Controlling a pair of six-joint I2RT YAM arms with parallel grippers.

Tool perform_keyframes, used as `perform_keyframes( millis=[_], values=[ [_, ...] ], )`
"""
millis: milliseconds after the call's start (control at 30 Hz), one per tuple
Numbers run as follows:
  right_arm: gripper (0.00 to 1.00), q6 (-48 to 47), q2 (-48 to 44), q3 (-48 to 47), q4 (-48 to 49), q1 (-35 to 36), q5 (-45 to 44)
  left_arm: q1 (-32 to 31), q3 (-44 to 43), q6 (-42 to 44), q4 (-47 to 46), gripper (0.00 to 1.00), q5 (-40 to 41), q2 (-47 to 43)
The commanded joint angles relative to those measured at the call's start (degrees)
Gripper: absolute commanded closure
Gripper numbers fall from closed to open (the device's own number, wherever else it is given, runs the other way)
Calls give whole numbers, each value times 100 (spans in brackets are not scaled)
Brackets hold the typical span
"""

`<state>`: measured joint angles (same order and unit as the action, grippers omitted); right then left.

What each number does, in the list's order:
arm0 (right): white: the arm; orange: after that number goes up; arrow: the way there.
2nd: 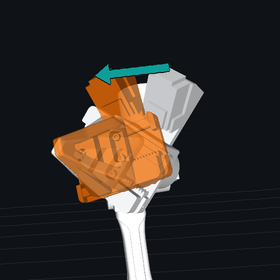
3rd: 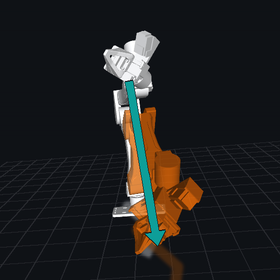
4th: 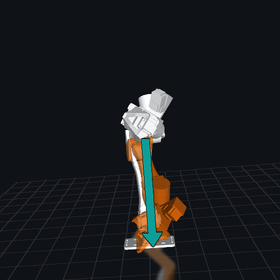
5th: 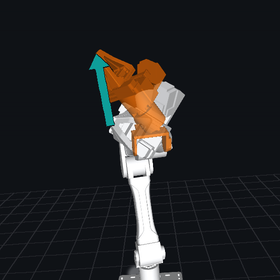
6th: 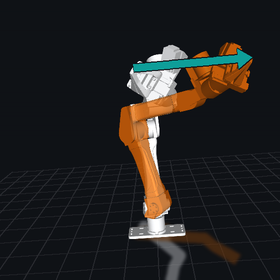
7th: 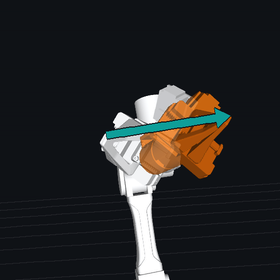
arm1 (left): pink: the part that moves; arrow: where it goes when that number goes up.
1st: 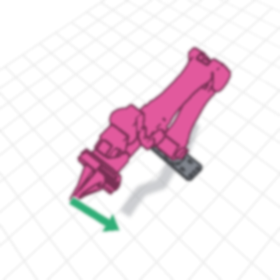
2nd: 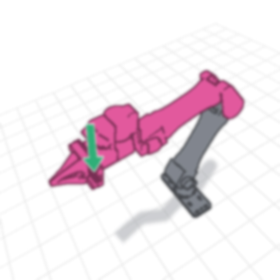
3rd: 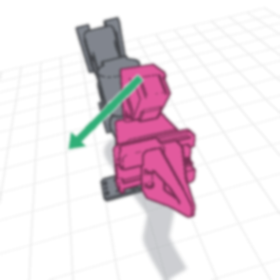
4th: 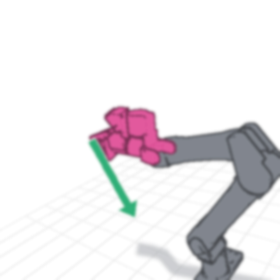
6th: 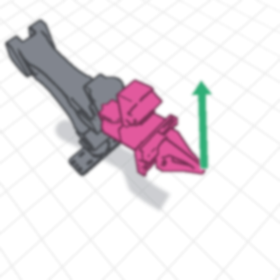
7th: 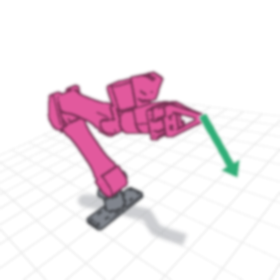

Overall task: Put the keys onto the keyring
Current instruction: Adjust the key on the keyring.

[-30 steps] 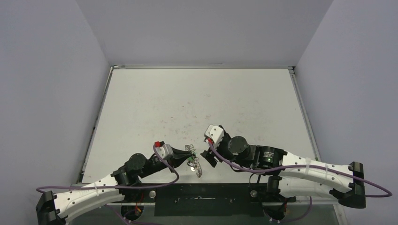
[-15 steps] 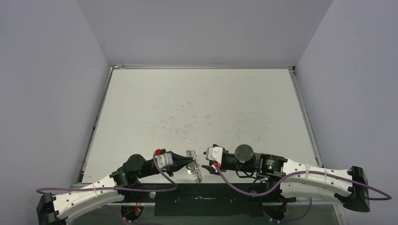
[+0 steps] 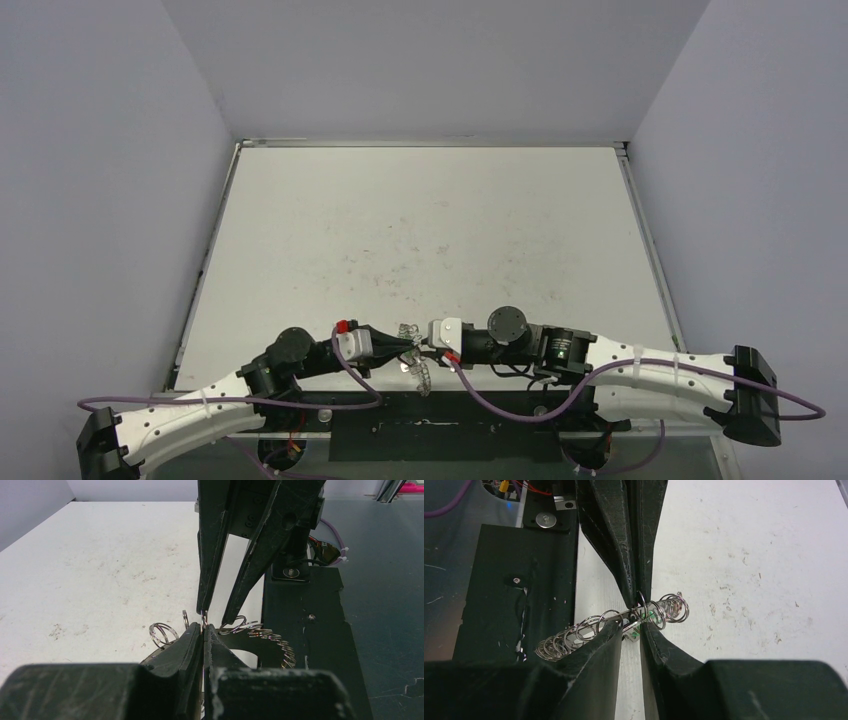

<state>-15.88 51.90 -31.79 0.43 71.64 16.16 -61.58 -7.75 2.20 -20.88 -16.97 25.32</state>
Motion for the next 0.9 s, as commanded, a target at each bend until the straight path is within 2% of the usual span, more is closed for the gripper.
perform_keyframes(
  millis=[0, 200, 433, 500, 700, 867],
  values=[
    [78, -2, 77, -300, 390, -9, -8, -36, -96, 20, -669, 100, -119, -27],
    [69, -12, 129, -340, 416, -8, -96, -29, -104, -17, -716, 100, -149, 4],
    [67, -12, 277, -587, 210, -9, 116, -38, -113, -25, -763, 100, -175, 75],
    [71, -19, 287, -585, 209, -8, 161, -29, -117, -26, -781, 100, -175, 86],
    [100, -46, 250, -527, 154, -9, 106, -30, -116, -5, -798, 100, -184, 79],
    [100, -36, 57, -488, 59, -9, -101, -29, -113, 8, -741, 100, -156, 45]
  ],
)
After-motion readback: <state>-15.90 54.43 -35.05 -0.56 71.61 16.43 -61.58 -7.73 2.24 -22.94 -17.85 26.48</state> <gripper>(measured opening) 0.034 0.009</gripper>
